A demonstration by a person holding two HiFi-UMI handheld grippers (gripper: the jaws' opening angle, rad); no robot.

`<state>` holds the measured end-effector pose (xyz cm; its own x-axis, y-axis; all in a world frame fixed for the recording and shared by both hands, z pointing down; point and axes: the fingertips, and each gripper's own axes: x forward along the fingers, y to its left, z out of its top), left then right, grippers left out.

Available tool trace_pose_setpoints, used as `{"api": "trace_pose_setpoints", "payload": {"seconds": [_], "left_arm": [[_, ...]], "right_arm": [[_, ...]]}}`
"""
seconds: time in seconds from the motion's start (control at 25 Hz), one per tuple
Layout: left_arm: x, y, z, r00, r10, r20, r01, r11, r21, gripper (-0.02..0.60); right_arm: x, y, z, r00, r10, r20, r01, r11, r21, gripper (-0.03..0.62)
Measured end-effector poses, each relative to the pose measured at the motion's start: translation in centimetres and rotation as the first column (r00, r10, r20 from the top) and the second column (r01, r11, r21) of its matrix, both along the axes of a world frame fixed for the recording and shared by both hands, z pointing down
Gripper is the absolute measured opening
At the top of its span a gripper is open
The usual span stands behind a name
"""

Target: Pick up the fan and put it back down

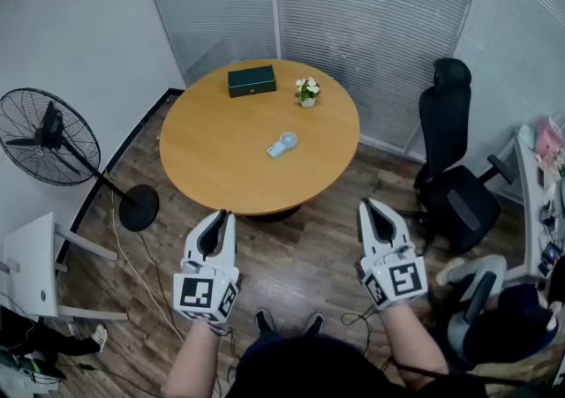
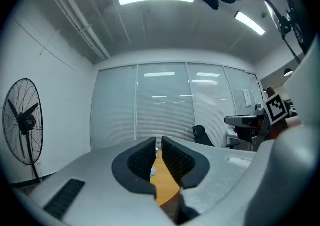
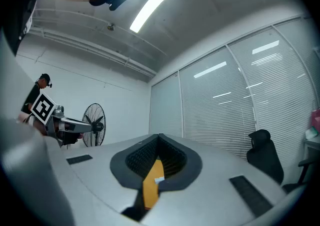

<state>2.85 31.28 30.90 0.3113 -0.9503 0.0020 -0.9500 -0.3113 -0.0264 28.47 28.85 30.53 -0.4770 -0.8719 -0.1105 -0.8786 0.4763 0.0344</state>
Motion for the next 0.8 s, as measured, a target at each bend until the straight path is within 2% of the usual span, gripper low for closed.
{"api": "trace_pose_setpoints", "payload": {"seconds": [0.36, 0.56, 0.6, 0.72, 0.8], "left_arm": [[1.7, 2.0, -0.6, 1.000, -0.028, 0.005, 0.028, 1.000, 0.007, 0.034], [1.3, 2.3, 0.3, 0.998, -0.056, 0.016, 0.056, 0.998, -0.013, 0.038], [1.0, 2.1, 0.4, 0.998, -0.065, 0.015, 0.065, 0.998, -0.015, 0.055], [0.0, 1.2, 0.8, 0.996, -0.091, 0.016, 0.091, 0.996, -0.014, 0.219], [-0.4, 0.2, 1.2, 0.995, -0.093, 0.021, 0.094, 0.995, -0.020, 0.252]], "right_arm": [[1.6, 1.0, -0.6, 0.999, -0.034, 0.000, 0.034, 0.999, 0.016, 0.002], [2.1, 0.0, 0.3, 0.998, -0.042, 0.050, 0.043, 0.999, -0.007, 0.015], [2.0, -0.4, 0.7, 0.997, -0.045, 0.057, 0.046, 0.999, -0.019, 0.046], [1.7, -1.7, 1.8, 0.997, -0.042, 0.061, 0.046, 0.997, -0.054, 0.118], [1.6, -2.6, 2.3, 0.998, -0.036, 0.060, 0.040, 0.997, -0.066, 0.153]]}}
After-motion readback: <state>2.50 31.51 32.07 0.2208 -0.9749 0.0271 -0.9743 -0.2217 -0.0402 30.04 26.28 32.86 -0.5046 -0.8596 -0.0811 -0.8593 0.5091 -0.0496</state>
